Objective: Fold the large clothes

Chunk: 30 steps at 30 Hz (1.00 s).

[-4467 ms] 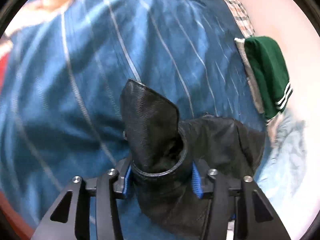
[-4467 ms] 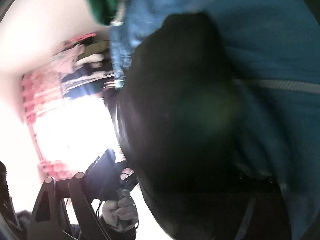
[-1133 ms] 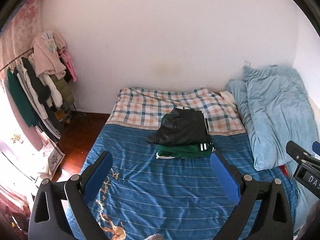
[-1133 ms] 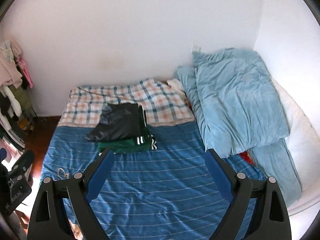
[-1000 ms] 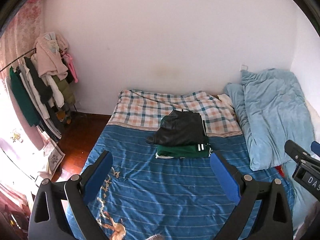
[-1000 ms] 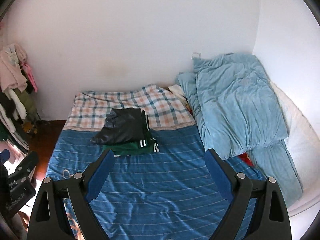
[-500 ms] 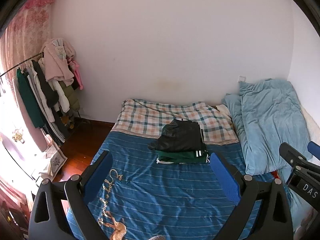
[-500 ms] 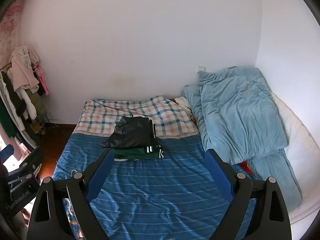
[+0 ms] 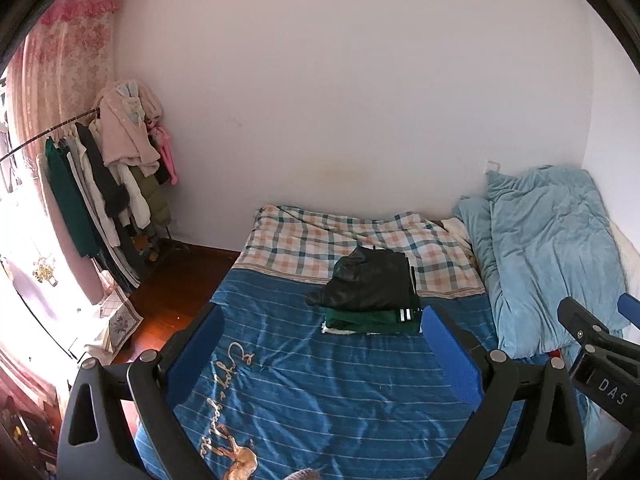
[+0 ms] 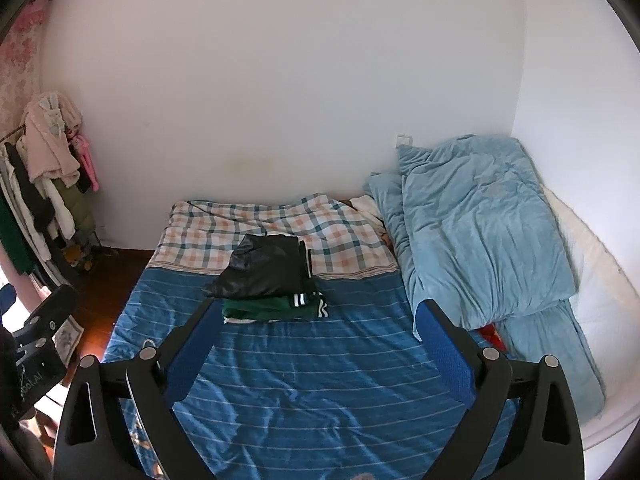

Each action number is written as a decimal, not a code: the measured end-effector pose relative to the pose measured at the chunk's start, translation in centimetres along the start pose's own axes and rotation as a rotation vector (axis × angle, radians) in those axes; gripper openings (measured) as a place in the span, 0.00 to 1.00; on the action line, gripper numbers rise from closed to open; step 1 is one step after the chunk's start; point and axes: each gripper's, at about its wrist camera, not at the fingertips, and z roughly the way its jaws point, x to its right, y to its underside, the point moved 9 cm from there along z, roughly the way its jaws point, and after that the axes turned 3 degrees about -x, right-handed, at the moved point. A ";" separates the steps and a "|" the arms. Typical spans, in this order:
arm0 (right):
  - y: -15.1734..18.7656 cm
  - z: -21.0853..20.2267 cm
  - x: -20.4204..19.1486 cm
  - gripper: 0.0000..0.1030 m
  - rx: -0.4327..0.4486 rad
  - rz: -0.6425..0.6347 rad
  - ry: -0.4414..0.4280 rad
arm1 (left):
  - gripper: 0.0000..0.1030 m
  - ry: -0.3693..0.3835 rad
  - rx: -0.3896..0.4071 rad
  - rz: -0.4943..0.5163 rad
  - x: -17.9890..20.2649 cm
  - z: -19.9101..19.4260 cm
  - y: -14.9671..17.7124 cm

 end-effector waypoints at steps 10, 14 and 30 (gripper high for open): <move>-0.9 0.3 -0.2 0.97 0.004 -0.014 -0.015 | 0.98 0.007 -0.003 0.005 -0.1 -0.1 -0.1; -1.1 0.2 -0.3 0.97 0.007 -0.019 -0.016 | 0.98 0.007 -0.001 0.004 -0.3 -0.1 -0.2; -1.6 0.6 -0.6 0.97 0.011 -0.034 -0.011 | 0.98 0.016 -0.005 0.022 -0.2 -0.2 -0.4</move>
